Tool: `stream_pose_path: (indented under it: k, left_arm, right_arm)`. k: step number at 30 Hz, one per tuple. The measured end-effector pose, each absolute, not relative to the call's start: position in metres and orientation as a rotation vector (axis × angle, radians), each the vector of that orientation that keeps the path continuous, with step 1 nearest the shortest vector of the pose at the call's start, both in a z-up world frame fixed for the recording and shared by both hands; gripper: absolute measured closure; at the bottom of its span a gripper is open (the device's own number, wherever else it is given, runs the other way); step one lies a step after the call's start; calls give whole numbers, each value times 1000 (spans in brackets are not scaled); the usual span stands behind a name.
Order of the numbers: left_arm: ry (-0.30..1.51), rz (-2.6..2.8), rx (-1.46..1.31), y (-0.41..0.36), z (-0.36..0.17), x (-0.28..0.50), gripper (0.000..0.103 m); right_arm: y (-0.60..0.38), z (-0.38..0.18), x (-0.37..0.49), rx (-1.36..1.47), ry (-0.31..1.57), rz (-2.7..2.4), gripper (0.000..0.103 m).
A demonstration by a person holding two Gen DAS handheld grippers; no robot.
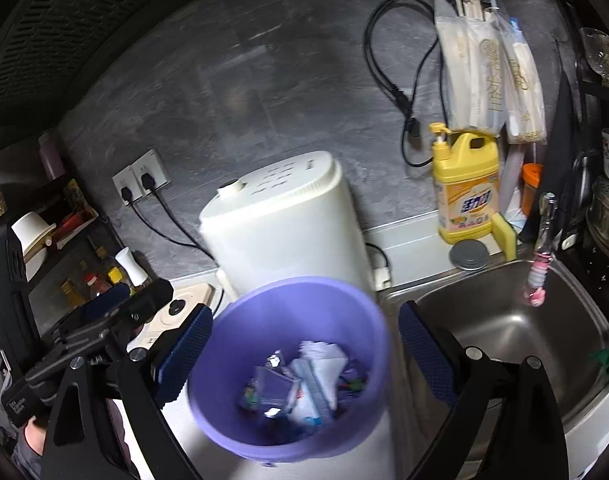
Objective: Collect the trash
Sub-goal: 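Carry both items over the purple bucket and open both tools to drop them, then move both open tools back over the remaining trash on the counter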
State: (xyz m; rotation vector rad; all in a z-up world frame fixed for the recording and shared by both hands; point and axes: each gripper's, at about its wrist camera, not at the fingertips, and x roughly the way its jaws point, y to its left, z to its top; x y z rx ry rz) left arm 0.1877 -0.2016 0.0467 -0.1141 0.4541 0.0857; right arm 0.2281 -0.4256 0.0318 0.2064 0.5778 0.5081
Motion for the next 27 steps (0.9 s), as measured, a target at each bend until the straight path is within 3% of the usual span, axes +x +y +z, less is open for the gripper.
stream_pose_path:
  k: [20, 27]
  left_arm:
    - [472, 141, -140, -77, 36, 145, 6]
    - [497, 153, -142, -34, 22, 134, 6]
  right_arm:
    - [-307, 20, 192, 207, 600, 526, 10]
    - [-261, 4, 175, 195, 613, 534, 18]
